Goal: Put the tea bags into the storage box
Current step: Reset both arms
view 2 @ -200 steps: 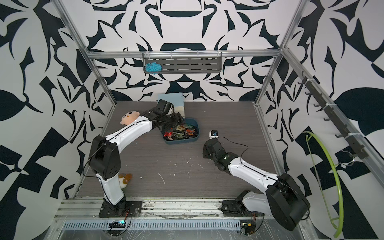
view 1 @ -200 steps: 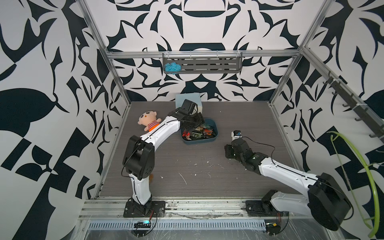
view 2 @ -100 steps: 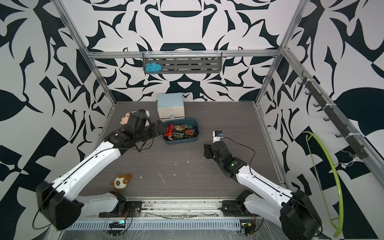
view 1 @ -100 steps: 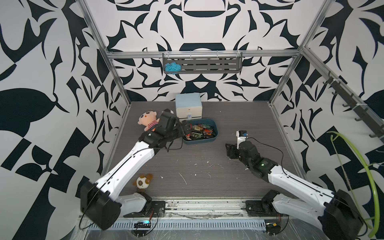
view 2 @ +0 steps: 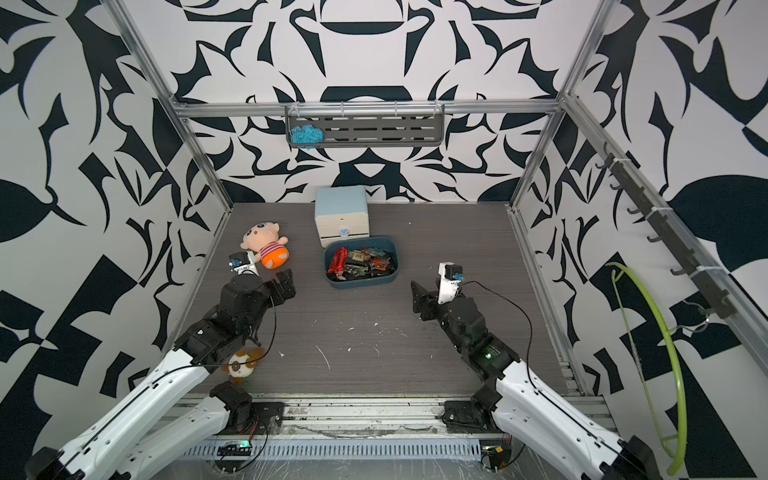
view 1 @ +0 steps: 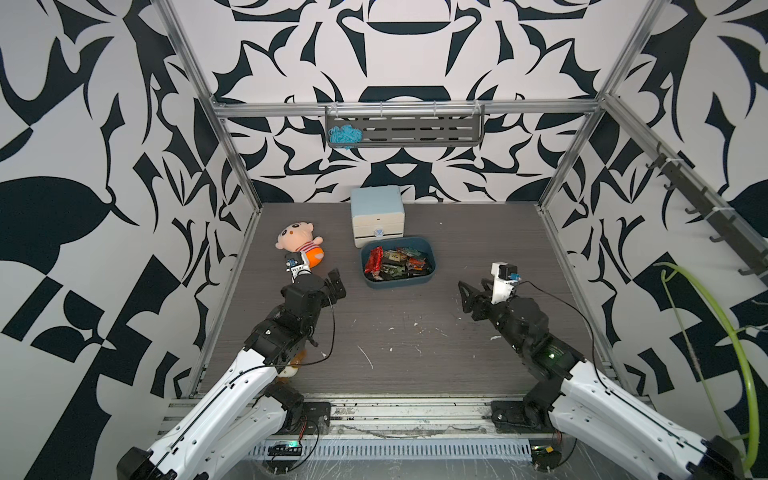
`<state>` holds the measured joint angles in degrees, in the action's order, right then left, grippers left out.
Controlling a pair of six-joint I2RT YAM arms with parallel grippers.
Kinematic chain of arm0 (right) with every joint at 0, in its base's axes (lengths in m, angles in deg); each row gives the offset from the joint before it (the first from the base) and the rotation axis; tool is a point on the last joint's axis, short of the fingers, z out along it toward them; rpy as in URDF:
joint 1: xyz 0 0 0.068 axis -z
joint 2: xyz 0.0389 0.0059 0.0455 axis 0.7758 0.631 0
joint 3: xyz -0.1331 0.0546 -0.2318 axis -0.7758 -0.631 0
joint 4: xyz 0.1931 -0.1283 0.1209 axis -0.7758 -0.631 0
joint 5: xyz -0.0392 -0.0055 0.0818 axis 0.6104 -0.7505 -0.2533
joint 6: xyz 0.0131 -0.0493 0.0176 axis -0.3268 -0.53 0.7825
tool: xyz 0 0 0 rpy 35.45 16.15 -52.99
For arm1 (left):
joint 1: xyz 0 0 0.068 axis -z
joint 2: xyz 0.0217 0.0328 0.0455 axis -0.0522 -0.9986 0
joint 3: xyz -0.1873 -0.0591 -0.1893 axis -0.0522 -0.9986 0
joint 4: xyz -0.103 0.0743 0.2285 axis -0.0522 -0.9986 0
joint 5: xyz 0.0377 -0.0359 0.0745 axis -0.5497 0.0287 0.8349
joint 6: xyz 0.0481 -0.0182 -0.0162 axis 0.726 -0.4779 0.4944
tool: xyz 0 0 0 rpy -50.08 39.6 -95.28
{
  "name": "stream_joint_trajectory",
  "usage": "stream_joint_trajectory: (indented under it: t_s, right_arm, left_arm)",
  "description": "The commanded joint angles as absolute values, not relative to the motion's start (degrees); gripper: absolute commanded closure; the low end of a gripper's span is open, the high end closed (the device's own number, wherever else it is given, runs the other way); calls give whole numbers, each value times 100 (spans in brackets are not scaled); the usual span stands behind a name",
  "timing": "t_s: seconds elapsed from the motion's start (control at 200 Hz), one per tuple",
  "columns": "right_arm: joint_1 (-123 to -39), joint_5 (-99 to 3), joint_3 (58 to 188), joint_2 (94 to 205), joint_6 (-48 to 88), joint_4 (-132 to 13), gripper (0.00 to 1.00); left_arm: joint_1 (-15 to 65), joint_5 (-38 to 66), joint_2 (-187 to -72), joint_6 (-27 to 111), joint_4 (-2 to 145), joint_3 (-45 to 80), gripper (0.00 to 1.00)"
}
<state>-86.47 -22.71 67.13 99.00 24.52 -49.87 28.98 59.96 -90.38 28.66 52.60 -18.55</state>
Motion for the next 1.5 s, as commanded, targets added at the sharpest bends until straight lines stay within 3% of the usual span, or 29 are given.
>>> stream_joint_trajectory:
  t_s: [0.0,0.115,0.235,0.445,0.65,1.02,1.23,1.335,1.4,1.495]
  right_arm:
    - [-8616,-1744,6604,9707,2297,-4441,24]
    - [-8612,-616,6600,9934,1840,-4429,24]
    - [-8534,325,6571,10364,1258,-3916,20]
    - [-7737,706,6593,11467,542,-3341,15]
    - [-7066,1100,6579,12513,693,-3251,13]
    - [-6803,763,6338,13803,564,-1368,7]
    - [-6705,586,6445,14092,257,-1103,5]
    - [-6560,403,6064,14384,186,28,5]
    - [-6451,349,6032,14864,43,668,4]
    - [-6391,-150,6281,14680,199,-246,3]
  left_arm:
    - [2901,7072,-8999,3907,6426,-2286,0]
    - [2714,7513,-9050,4394,7231,-2685,0]
    - [2135,7121,-9285,4536,7570,-2873,0]
    - [1135,6779,-10258,4656,7889,-2953,0]
    - [783,6520,-10870,4866,8397,-3098,0]
    - [360,5306,-12118,5034,10065,-3296,0]
    - [334,5185,-12503,5311,10909,-3342,0]
    - [255,4951,-13275,5548,12481,-3615,0]
    - [251,4518,-13226,5534,11552,-3315,0]
    - [176,4539,-13510,5502,12303,-3532,0]
